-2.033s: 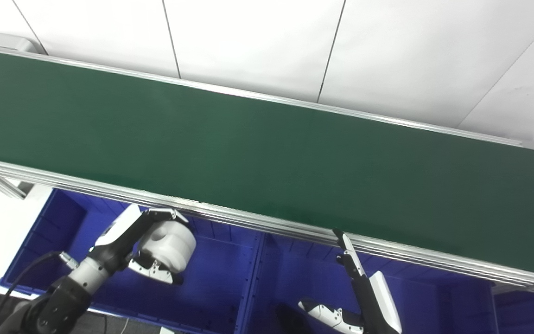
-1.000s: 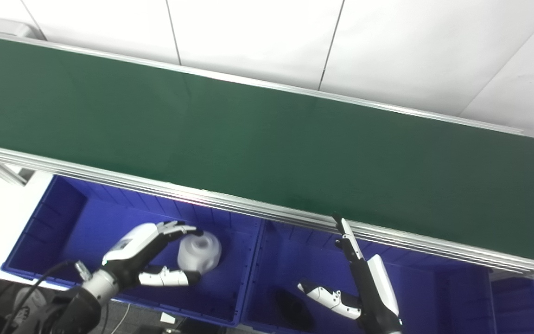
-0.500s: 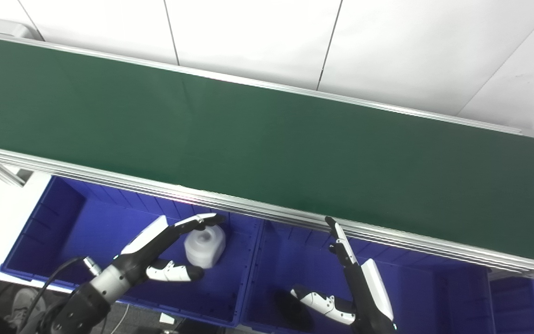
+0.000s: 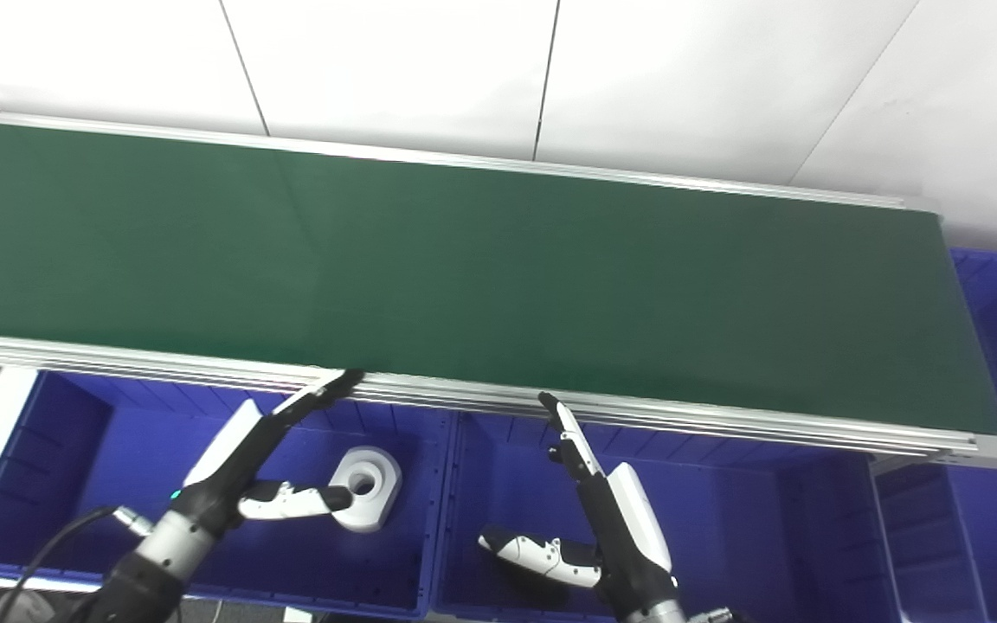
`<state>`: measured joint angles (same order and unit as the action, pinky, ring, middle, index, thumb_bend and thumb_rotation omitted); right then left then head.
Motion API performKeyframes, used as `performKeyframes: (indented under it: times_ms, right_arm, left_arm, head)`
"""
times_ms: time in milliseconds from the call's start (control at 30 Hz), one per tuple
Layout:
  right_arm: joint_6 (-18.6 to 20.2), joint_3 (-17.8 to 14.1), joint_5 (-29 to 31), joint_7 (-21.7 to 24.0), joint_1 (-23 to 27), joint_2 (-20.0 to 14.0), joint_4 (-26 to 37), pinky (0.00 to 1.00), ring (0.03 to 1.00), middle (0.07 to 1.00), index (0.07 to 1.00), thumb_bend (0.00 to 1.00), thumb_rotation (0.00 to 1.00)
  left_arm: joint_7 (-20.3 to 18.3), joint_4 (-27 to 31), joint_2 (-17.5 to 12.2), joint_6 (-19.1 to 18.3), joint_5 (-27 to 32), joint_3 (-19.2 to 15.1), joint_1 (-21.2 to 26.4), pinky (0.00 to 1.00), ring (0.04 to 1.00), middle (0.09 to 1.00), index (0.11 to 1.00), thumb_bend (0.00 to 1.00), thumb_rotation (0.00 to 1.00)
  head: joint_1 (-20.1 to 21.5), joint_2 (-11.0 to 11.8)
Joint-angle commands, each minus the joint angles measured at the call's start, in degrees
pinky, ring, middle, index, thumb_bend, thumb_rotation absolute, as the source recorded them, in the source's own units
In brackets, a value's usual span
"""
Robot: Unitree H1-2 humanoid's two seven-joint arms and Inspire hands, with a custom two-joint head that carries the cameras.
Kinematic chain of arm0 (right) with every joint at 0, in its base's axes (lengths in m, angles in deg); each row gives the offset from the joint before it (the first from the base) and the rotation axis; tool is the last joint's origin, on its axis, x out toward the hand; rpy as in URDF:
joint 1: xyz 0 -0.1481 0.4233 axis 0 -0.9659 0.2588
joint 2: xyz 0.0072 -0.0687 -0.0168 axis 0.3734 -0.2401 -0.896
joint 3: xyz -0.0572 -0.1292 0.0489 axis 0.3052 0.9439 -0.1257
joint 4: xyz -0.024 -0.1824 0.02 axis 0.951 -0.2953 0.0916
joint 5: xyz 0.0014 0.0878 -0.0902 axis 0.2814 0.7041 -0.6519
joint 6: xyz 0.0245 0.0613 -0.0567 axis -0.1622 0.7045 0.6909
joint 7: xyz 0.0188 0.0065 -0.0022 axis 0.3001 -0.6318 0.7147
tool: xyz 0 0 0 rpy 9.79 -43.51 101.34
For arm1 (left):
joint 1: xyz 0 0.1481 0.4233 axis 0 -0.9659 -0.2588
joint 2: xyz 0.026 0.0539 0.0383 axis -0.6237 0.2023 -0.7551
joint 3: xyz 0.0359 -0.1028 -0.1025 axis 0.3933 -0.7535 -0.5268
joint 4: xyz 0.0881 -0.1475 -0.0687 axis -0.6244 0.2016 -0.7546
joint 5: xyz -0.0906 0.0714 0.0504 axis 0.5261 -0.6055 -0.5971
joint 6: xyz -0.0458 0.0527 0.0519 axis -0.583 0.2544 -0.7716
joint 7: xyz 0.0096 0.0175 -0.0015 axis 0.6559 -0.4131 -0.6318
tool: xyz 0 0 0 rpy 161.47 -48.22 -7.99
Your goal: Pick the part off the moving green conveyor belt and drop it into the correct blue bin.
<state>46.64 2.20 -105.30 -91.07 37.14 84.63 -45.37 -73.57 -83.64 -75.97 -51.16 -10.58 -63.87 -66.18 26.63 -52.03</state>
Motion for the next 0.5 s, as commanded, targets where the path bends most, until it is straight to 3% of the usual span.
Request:
performKeyframes:
  times_ms: [0,200,467]
  right_arm:
    - [0.4,0.4,-0.1,-0.8,-0.1,0.9,0.8,0.85,0.966,1.000,1.000,0.78,0.58]
    - [0.0,0.2,0.2,-0.8,0.0,0.6,0.5,0.84,0.960,1.000,1.000,0.78,0.58]
    - [-0.9,-0.2,0.8,-1.2,-0.2,-0.6,0.6,0.87,0.969,1.000,1.000,0.77,0.58]
  left_arm:
    - [-0.1,0.8,-0.7,1.6,1.6,0.0,1.2,0.83,0.865,0.889,0.895,0.81,0.74]
    - [-2.9,0.8,-1.0,1.6,2.4,0.3,1.7,0.80,0.850,0.885,0.888,0.82,0.71]
    - [2.3,2.7,-3.5,1.6,-4.7,4.3,0.7,0.81,0.865,0.906,0.908,0.88,0.77]
  head:
    - [-0.8,0.1]
    - [-5.1,0.1]
    - [-8.2,0.6]
